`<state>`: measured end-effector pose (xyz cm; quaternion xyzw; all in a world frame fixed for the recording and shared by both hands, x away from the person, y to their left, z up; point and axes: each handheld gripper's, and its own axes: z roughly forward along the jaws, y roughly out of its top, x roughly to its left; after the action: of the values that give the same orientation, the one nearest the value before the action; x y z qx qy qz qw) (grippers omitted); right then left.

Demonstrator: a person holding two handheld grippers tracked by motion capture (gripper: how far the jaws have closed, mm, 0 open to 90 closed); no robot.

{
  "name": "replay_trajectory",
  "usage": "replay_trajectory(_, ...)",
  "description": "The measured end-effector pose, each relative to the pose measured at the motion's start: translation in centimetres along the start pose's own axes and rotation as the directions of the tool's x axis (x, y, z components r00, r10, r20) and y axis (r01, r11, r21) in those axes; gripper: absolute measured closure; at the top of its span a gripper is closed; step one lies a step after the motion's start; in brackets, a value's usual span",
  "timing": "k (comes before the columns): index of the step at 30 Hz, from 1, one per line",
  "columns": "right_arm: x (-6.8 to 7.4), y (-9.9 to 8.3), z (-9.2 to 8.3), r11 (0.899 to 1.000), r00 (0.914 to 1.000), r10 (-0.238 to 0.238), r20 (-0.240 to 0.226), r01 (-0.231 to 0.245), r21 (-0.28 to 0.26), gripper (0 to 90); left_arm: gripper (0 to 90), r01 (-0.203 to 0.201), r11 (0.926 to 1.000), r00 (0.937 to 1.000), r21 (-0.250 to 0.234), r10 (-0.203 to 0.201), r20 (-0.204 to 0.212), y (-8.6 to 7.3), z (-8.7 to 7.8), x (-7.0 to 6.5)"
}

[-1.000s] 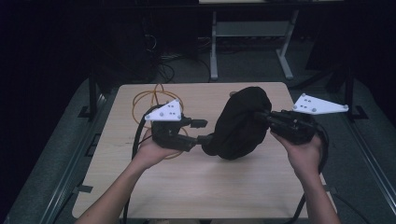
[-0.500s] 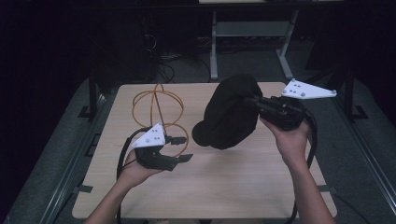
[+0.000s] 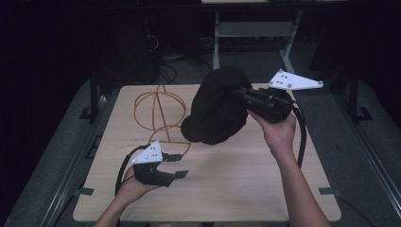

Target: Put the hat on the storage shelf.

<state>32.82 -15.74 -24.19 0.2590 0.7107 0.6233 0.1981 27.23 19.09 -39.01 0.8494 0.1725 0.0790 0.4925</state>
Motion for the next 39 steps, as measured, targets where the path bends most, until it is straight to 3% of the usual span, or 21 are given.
replay_trajectory(9, 1.1, 2.5, 2.2, 0.999, 0.9981, -0.042, -0.045, 0.042, 0.002, 86.9, 41.1, 0.013, 0.9988, 0.9997, 0.047, -0.014, 0.020, -1.5, 1.0, -0.1)
replay_trajectory(25, 2.3, 5.9, 9.1, 0.998, 0.9872, -0.045, -0.153, 0.051, 0.042, 86.8, 40.4, -0.012, 0.9966, 0.9991, 0.081, 0.009, 0.042, -2.4, 2.0, 0.1)
replay_trajectory(34, 2.1, 6.8, 15.0, 0.990, 0.9814, -0.017, -0.191, 0.043, 0.137, 86.7, 39.7, -0.019, 0.9949, 0.9971, 0.099, 0.011, 0.075, -2.5, 2.5, -0.3)
replay_trajectory(36, 2.1, 6.8, 15.6, 0.988, 0.9813, -0.014, -0.192, 0.043, 0.146, 86.7, 39.6, -0.020, 0.9952, 0.9969, 0.096, 0.013, 0.078, -2.5, 2.5, -0.4)
replay_trajectory(39, 2.0, 6.4, 17.9, 0.979, 0.9801, -0.003, -0.199, 0.043, 0.197, 86.6, 39.6, -0.037, 0.9933, 0.9955, 0.110, 0.027, 0.091, -2.4, 2.7, -0.6)
